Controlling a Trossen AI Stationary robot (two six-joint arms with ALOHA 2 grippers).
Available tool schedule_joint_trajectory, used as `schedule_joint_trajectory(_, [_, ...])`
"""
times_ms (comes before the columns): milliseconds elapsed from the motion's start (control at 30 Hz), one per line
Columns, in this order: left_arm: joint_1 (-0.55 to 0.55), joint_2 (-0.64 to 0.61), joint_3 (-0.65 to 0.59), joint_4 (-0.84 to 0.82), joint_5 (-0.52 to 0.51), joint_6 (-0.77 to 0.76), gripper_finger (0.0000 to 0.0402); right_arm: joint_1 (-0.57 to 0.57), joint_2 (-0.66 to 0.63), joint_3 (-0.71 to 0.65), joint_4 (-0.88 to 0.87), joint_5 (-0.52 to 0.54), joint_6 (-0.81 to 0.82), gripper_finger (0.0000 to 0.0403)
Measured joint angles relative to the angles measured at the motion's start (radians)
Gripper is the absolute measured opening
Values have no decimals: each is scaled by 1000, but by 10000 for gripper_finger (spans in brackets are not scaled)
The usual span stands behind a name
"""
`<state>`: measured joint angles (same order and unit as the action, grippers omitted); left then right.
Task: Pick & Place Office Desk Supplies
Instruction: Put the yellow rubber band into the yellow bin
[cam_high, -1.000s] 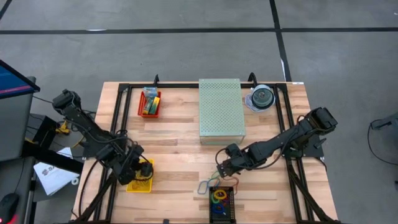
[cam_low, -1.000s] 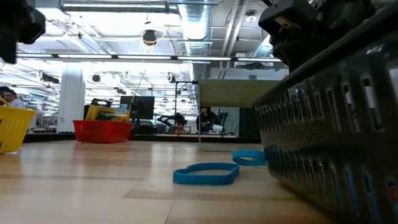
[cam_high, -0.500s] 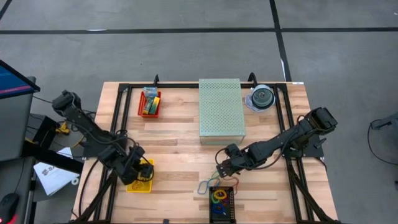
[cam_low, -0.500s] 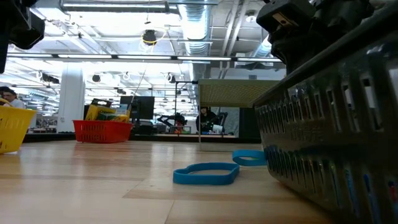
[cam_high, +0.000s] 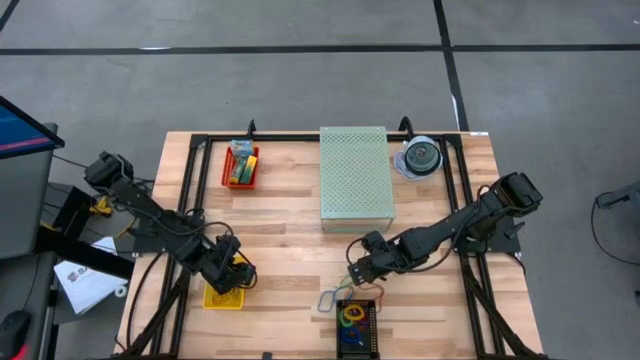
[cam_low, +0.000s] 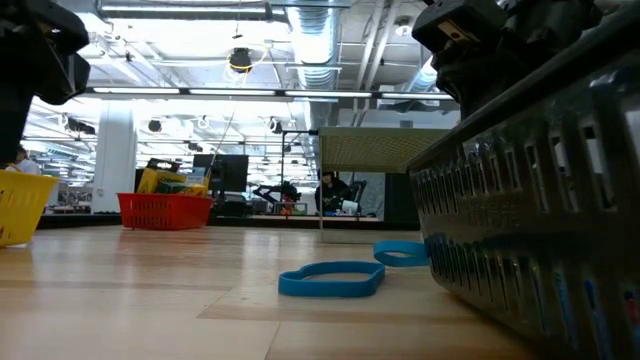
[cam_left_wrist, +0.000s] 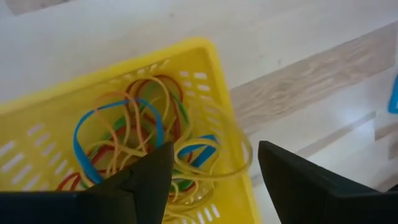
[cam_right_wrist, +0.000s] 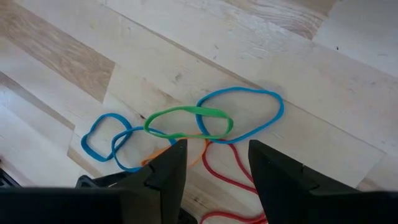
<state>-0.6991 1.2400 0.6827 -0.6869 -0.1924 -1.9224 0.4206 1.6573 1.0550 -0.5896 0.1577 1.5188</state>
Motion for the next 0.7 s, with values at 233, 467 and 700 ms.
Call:
schedule_joint_trajectory(233, [-13, -26, 0, -53, 17, -23, 217, 0, 0, 0, 0, 0, -4, 168])
schedule_joint_trajectory(467, [-14, -61, 0, -106, 18, -39, 199, 0, 0, 0, 0, 0, -8, 168])
schedule_joint_trajectory(700, [-14, -32, 0, -125, 26, -51, 180, 1, 0, 0, 0, 0, -8, 168])
